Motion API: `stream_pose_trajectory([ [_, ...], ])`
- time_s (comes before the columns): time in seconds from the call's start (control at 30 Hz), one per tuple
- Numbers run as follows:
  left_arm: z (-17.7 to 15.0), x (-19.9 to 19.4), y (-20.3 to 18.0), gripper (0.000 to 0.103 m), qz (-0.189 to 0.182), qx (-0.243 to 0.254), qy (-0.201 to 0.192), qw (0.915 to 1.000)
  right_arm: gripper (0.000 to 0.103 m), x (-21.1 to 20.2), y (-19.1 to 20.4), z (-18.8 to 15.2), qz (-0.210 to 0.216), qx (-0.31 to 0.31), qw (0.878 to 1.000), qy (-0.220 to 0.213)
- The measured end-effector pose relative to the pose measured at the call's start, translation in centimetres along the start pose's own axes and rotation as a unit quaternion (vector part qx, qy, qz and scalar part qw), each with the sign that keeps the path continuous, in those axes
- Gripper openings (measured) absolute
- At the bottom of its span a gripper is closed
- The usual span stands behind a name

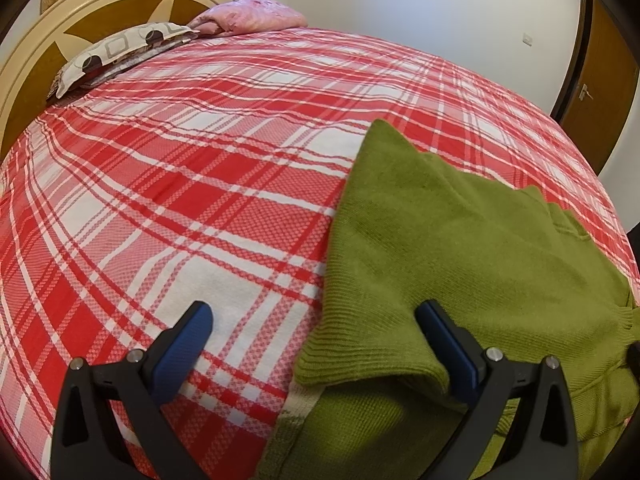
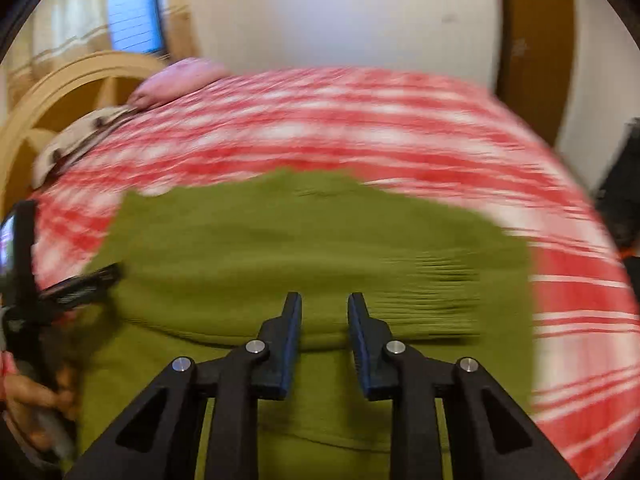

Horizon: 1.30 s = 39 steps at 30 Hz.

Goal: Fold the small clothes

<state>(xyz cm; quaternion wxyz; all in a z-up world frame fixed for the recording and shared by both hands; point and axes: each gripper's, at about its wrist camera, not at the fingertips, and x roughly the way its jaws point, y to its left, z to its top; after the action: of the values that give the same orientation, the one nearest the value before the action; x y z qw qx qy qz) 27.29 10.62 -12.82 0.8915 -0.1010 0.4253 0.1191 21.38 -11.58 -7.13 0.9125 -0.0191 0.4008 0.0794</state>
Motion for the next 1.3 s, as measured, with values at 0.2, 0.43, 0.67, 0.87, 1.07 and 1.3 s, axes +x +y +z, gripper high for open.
stream_pose_trajectory([
  [0.2, 0.0, 0.1, 0.1, 0.103, -0.002, -0.001, 0.002, 1.0, 0.025, 2.0, 2.1, -2.2, -0.002, -0.057, 0.998, 0.027],
  [0.43, 0.0, 0.1, 0.2, 0.103, -0.007, 0.002, 0.004, 1.0, 0.025, -1.8, -0.9, -5.0, 0.024, -0.003, 0.998, 0.063],
  [0.67, -1.5, -3.8, 3.8, 0.103, -0.061, 0.047, 0.016, 0.9969, 0.026, -12.4, -4.2, -9.4, 0.003, 0.036, 0.999, 0.01],
  [0.87, -5.6, -8.9, 9.0, 0.103, -0.082, 0.108, -0.01, 0.9907, 0.042, -22.1, -8.1, -15.2, -0.039, 0.085, 0.995, -0.029],
  [1.07, -10.6, -12.6, 13.2, 0.103, -0.11, 0.158, -0.003, 0.9812, 0.054, -27.5, -10.8, -21.5, -0.036, 0.113, 0.993, -0.006],
  [1.3, -16.0, -16.0, 12.8, 0.103, -0.201, 0.194, 0.019, 0.96, 0.054, -25.6, -8.4, -26.3, 0.039, 0.128, 0.99, 0.037],
])
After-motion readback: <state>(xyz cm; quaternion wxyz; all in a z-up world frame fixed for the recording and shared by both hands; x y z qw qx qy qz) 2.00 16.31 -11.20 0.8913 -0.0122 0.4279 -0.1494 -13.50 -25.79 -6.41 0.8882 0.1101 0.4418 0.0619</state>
